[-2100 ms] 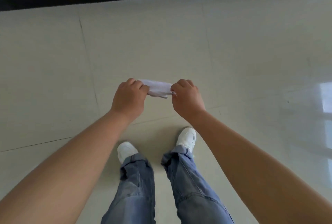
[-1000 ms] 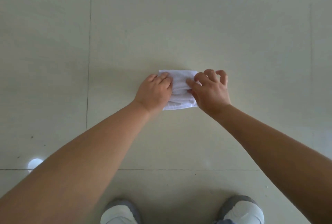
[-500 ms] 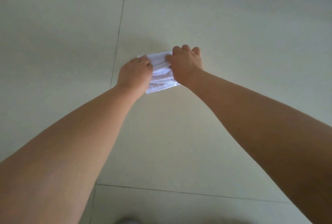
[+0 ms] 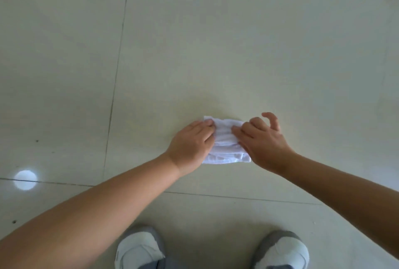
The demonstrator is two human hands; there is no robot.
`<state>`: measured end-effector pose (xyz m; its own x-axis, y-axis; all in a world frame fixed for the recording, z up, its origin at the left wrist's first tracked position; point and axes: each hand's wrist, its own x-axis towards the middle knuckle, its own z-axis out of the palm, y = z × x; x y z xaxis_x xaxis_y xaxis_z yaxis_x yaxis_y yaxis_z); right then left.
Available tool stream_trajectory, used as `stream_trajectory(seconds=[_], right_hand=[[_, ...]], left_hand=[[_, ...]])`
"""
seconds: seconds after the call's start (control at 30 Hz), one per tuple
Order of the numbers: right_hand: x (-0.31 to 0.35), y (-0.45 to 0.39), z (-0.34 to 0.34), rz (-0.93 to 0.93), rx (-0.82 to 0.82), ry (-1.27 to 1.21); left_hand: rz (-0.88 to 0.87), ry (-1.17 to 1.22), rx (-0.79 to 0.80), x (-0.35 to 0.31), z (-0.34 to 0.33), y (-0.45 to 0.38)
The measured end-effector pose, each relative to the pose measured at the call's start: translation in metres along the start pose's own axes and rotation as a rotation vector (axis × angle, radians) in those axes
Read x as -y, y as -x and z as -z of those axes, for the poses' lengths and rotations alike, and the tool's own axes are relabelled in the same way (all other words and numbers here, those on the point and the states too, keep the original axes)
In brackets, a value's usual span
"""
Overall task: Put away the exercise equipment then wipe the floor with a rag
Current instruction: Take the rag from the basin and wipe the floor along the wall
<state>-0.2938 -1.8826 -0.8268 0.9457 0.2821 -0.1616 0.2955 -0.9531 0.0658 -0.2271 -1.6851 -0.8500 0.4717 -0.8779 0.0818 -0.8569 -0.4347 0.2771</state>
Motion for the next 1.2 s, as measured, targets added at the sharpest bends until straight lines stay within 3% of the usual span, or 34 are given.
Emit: stream_trajectory(seconds=[0.2, 0.37, 0.47, 0.53, 0.63, 0.73, 0.83, 1.0, 1.2], right_hand=[[-0.061, 0.014, 0.004, -0.328, 0.114, -0.018], [-0.036, -0.056, 0.025, -0.452, 0.226, -0.139], [0.001, -0.087, 0.025, -0.369, 0.164, -0.174], [0.035, -0.088, 0.024, -0.229, 0.052, -0.083], [0.072, -0.07, 0.016, 0.072, 0.015, -0.063], [0.088, -0.031, 0.008, 0.152, 0.047, -0.091], [0.077, 0.017, -0.004, 0.094, -0.045, -0.065], [0.01, 0.104, -0.01, -0.186, 0.069, 0.021], [-0.07, 0.092, -0.014, -0.606, 0.161, 0.138]], left_hand=[[-0.02, -0.028, 0.147, -0.022, -0.012, -0.087], [0.116, -0.136, 0.165, 0.029, 0.004, -0.082], [0.143, -0.175, 0.085, 0.065, 0.012, -0.043], [0.174, -0.131, 0.051, 0.073, 0.021, -0.004], [0.284, 0.003, 0.058, 0.062, 0.028, 0.055], [0.099, -0.019, 0.02, 0.042, 0.018, 0.085], [-0.068, -0.031, -0.049, 0.013, 0.004, 0.067], [-0.242, -0.007, -0.117, -0.061, -0.029, -0.021], [-0.229, -0.098, 0.038, -0.09, -0.034, -0.141]])
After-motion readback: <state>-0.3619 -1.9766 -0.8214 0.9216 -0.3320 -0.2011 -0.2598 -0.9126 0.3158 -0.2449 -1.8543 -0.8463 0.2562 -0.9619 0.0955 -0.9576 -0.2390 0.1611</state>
